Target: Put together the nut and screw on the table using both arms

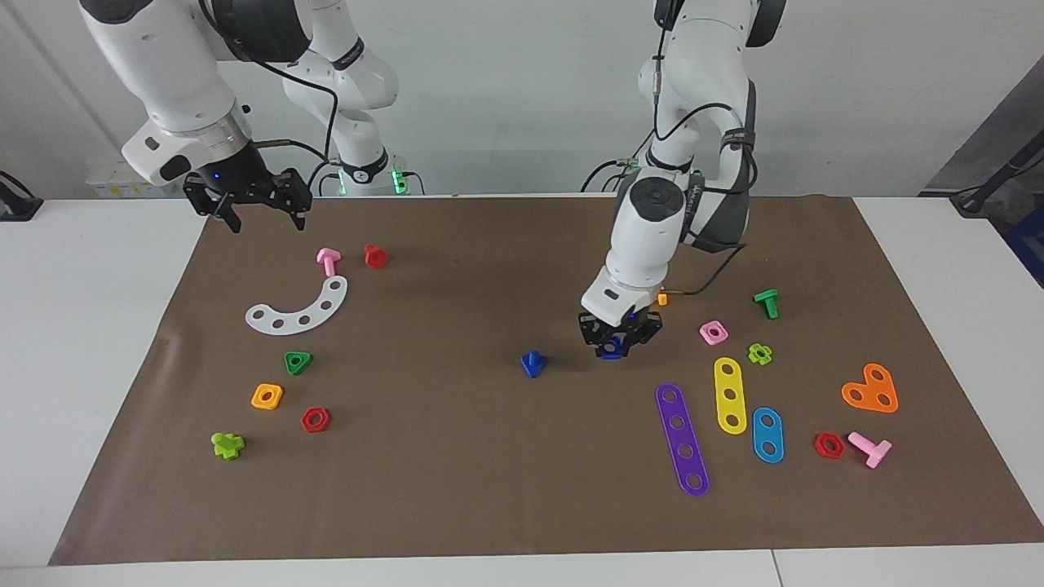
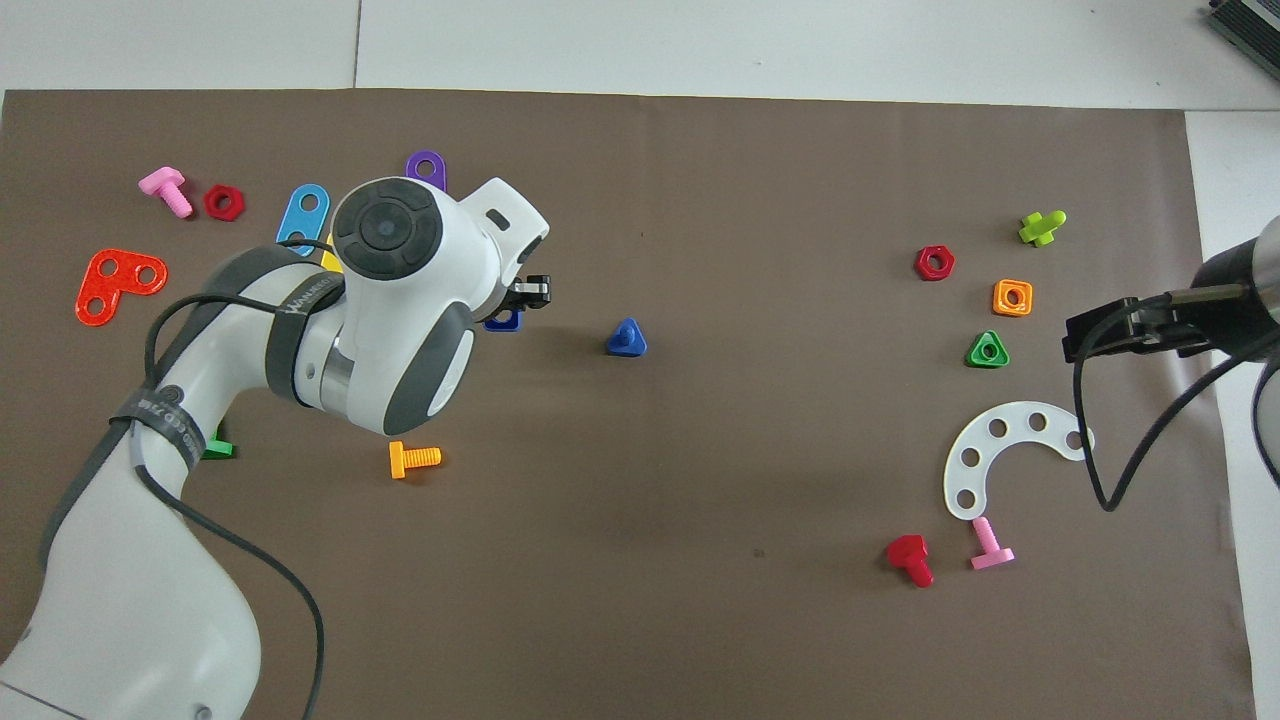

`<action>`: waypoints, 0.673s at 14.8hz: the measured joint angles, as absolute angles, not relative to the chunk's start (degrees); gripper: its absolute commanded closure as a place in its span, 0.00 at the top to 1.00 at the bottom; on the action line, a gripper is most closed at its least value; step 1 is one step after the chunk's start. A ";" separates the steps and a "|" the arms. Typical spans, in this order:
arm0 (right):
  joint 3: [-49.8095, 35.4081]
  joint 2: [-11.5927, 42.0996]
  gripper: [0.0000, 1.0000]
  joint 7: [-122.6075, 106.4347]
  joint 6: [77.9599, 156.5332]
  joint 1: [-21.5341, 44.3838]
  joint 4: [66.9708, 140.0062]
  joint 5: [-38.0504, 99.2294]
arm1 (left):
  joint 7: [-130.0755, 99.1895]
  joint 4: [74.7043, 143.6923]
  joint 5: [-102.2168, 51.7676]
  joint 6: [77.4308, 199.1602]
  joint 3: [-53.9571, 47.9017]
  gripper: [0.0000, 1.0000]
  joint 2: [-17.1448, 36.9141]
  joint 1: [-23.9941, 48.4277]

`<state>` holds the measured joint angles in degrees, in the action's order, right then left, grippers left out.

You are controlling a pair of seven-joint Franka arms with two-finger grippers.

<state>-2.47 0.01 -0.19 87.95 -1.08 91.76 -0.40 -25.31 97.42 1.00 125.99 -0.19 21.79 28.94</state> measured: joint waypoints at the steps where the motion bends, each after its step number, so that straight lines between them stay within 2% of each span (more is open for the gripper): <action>1: -2.47 0.01 1.00 -0.19 87.96 -1.08 91.81 -0.40 | -26.14 96.19 1.00 126.00 -0.20 0.00 22.63 30.11; 7: -2.47 0.01 1.00 -0.19 87.97 -1.08 91.97 -0.40 | -30.81 89.37 -0.53 126.46 -0.31 0.00 27.80 34.51; 10: -2.47 0.00 1.00 -0.19 87.98 -1.08 91.99 -0.40 | -31.09 88.15 -0.96 127.97 -0.28 0.00 29.34 34.85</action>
